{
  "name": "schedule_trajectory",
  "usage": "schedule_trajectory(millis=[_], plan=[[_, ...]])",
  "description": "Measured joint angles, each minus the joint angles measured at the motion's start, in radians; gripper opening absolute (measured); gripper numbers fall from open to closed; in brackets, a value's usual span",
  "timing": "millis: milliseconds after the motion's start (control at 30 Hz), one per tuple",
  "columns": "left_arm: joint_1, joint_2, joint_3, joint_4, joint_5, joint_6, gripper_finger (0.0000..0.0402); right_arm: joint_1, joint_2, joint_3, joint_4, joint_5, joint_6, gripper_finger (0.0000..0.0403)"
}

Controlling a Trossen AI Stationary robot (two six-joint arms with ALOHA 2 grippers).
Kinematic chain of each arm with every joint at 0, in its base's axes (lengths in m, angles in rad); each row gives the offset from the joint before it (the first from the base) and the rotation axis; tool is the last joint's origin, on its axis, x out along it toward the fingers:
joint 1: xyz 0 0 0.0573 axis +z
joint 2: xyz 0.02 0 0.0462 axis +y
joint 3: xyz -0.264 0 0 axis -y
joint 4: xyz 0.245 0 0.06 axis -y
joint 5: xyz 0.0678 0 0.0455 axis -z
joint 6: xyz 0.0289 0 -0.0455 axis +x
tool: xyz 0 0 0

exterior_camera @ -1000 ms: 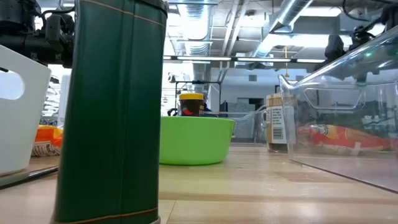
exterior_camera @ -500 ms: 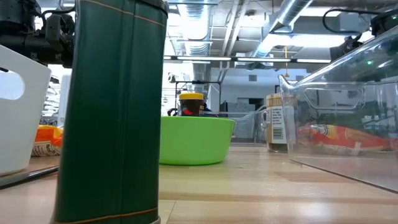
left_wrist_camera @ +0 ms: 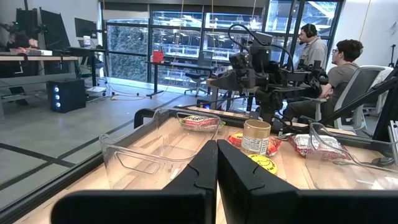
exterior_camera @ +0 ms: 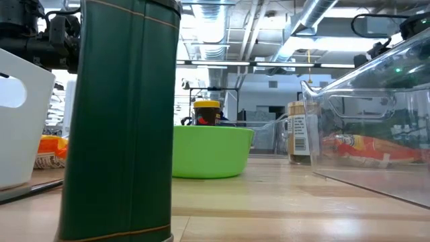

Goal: Pick & Place Food Item
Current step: Put the right green noodle pack into the top transparent bin

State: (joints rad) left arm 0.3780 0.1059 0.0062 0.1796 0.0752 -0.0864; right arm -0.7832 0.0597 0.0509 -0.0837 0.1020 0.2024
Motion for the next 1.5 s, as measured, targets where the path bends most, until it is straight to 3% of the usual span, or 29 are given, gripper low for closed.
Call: schedule_trajectory(millis=[367,667,867,1167,1500], plan=[[0.0,0.0,0.0,0.0,0.0,0.0,0.0001,-0.155,0.0,0.0,-0.009,0.0,0.06,0.0],[0.0,0.0,0.0,0.0,0.0,0.0,0.0001,-0.176,0.001,0.016,-0.042,0.003,0.06,0.0],[0.0,0.0,0.0,0.0,0.0,0.0,0.0001,-0.176,0.036,0.143,-0.137,0.038,0.061,0.0],[0.0,0.0,0.0,0.0,0.0,0.0,0.0001,-0.176,0.294,0.356,-0.251,0.064,0.059,0.0],[0.0,0.0,0.0,0.0,0.0,0.0,0.0001,-0.172,0.696,0.636,-0.577,0.064,0.06,0.0]])
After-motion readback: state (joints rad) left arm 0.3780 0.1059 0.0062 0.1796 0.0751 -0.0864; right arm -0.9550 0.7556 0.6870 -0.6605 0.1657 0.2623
